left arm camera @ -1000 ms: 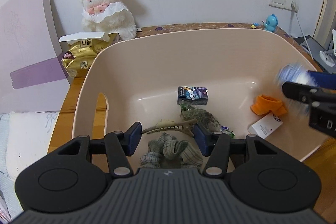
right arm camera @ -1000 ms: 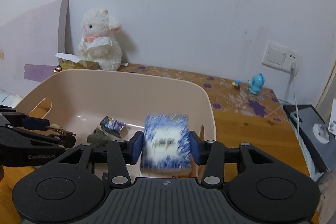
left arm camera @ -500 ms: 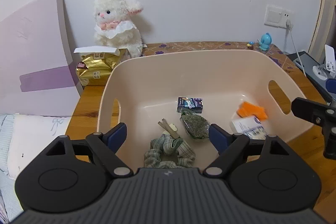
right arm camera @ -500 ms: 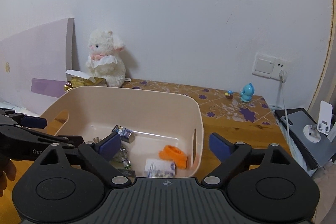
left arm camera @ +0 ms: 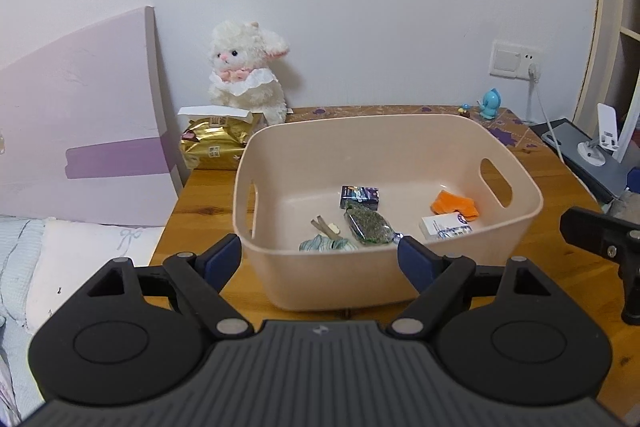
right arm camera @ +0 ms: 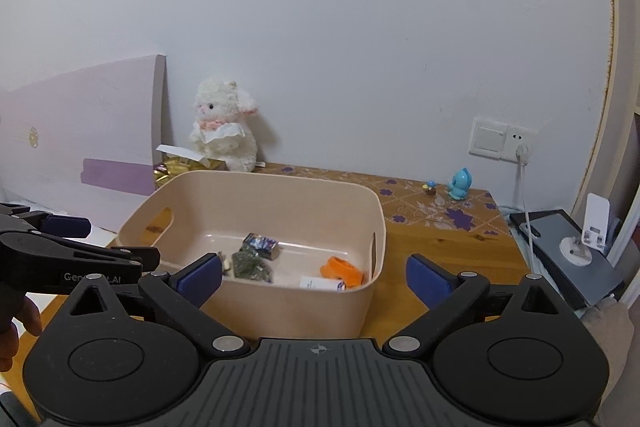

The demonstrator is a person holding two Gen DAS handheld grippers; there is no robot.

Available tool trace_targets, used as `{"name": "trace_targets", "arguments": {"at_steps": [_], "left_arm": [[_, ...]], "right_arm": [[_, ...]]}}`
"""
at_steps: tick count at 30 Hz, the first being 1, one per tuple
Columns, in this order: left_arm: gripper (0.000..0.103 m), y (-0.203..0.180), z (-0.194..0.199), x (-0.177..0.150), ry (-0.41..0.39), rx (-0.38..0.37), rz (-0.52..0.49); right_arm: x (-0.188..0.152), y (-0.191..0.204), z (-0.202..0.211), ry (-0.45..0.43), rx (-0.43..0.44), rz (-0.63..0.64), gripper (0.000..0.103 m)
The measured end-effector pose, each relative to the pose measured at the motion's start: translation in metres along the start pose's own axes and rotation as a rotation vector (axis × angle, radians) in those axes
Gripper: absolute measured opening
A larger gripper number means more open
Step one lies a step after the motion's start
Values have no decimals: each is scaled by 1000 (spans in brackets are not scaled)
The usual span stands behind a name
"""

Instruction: Organize objects

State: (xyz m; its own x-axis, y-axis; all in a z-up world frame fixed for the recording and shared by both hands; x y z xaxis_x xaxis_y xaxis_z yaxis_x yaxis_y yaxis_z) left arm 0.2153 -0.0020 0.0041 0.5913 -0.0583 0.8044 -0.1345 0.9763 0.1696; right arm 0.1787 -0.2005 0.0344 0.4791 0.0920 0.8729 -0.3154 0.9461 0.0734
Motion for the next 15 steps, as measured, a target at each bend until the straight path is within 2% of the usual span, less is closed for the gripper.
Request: {"name": "trace_targets", "arguments": {"at_steps": [15], "left_arm": [[91,12,87,-35,-74,13,-11]], "right_arm": [[-25,26,70,-16,33,-22,103]]}}
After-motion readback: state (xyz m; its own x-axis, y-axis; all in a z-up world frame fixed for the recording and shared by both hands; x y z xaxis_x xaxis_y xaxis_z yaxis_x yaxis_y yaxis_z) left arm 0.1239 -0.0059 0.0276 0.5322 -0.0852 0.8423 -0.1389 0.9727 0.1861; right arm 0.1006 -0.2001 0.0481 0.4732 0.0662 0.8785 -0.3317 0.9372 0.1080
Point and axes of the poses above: each gripper's, at about its wrist camera, not at the fingertips, and z roughly against the way its jaws point, y to its left, x to its top, the point moved 8 cm from there along -z, roughly the way its jaws point, and after that the axes turned 11 degrees about x, right-handed, at the moved point
